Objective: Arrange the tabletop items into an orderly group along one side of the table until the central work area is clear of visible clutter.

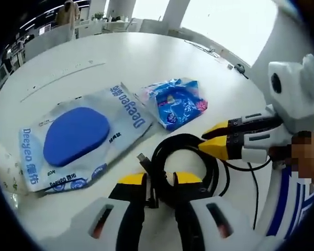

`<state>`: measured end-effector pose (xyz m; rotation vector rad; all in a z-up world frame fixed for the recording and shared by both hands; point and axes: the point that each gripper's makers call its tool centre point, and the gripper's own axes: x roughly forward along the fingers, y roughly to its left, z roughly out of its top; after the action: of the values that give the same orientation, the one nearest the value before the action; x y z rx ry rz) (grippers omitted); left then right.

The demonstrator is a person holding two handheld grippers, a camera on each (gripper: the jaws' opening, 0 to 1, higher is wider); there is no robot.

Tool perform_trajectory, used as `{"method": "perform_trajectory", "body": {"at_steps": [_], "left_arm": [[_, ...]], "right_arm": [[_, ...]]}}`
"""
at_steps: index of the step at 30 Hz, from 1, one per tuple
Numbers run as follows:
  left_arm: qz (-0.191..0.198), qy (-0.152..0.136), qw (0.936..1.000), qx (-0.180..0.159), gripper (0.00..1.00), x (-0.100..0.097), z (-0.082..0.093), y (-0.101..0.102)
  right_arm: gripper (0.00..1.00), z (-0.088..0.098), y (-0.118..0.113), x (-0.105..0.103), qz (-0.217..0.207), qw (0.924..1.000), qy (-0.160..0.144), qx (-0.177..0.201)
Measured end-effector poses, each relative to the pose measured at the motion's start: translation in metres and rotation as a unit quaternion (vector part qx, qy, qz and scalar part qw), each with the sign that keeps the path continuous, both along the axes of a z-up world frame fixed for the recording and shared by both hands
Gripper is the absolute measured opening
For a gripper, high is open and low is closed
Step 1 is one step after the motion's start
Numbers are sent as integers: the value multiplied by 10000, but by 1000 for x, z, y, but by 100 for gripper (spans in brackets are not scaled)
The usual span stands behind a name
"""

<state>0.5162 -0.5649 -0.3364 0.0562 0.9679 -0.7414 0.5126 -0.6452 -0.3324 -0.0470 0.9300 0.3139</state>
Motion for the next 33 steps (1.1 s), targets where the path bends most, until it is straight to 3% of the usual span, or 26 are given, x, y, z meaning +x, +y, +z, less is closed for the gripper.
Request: {"method": "perform_trajectory", "body": {"at_steps": [20,26,33], "left_arm": [[-199,-308,9991,-214,35,0,27,0],[-211,-352,9988,-266,39,1,34,7],[-269,-525,9973,-444,43,1,54,9]], "right_arm": [[23,27,4,8,101,9993,-347,46],[30,43,6,10,165,9983,-543,148],[37,65,11,10,288,9959,-803,298]]}}
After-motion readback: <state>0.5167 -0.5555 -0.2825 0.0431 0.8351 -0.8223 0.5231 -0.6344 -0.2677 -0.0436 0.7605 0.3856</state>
